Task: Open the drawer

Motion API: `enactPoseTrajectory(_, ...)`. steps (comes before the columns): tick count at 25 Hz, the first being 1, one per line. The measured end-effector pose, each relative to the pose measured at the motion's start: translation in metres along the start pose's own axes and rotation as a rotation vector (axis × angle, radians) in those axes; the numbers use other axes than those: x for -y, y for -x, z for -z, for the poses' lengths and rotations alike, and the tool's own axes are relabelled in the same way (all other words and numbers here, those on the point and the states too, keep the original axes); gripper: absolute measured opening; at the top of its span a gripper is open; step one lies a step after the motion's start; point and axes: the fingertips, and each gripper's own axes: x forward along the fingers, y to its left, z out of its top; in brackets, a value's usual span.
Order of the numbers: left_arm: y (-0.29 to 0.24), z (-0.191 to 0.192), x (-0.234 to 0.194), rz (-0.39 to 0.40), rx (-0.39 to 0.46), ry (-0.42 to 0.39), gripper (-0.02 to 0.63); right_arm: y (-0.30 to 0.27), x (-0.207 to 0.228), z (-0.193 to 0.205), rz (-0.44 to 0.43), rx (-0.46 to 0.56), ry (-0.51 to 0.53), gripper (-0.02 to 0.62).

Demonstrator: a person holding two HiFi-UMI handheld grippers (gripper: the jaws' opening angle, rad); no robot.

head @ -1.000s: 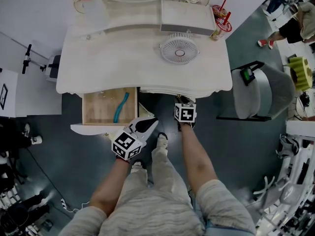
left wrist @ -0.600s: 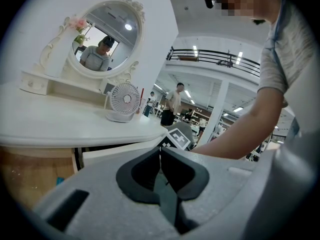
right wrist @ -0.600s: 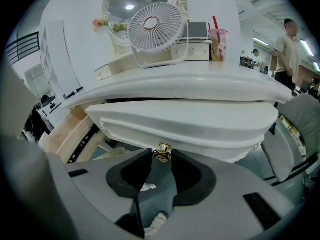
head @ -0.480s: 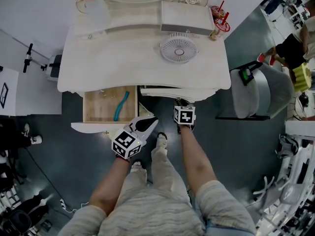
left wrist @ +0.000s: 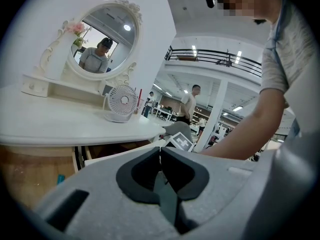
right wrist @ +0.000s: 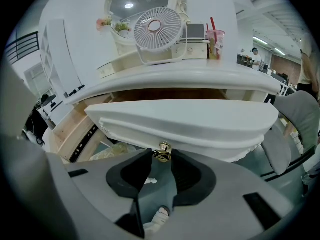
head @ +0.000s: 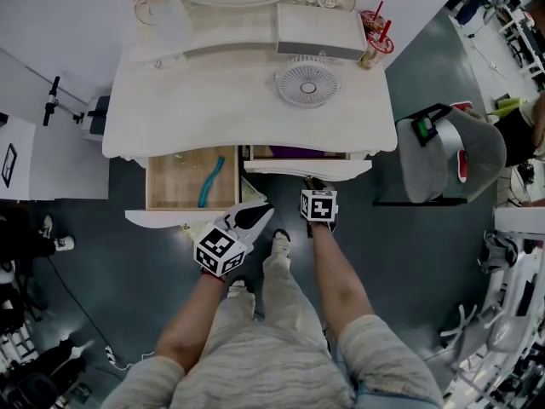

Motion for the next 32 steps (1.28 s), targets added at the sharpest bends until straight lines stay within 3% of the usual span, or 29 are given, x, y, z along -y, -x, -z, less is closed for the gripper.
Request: enactPoseTrajectory(32, 0.019, -0.002, 0.038, 0.038, -0.016, -0.048, 0.017, 0.054, -0.019, 0.076, 0.009, -0.029, -0.025, 0.121)
